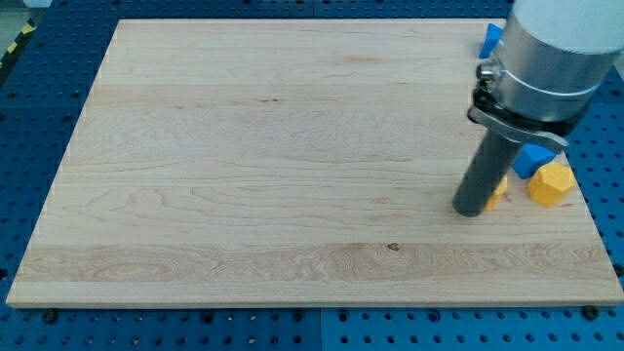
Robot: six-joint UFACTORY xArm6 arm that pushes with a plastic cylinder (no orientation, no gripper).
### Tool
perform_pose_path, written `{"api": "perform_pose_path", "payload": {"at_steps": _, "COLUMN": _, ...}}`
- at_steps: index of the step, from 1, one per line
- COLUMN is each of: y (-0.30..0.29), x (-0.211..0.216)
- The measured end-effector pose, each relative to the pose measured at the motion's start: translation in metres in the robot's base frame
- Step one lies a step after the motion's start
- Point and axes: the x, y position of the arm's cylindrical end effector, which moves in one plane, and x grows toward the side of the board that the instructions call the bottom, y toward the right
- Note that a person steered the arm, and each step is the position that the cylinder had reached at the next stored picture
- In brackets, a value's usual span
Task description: Move your arm away from the yellow heart
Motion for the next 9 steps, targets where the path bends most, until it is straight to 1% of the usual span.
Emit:
{"api": "perform_pose_path", "payload": {"at_steps": 1, "y": -0.005, "x": -0.041}}
{"api": "perform_pose_path", "payload": {"at_steps": 2, "y": 0.021, "x": -0.03}}
{"api": "perform_pose_path", "payload": {"at_steps": 3, "y": 0.039, "x": -0.008}}
{"api": "perform_pose_path", "payload": {"at_steps": 4, "y": 0.037, "x": -0.008}}
{"api": "perform_pose_path", "payload": {"at_steps": 5, "y": 0.001, "x": 0.003}}
{"api": "perform_pose_path", "payload": {"at_steps": 9, "y": 0.0, "x": 0.007}}
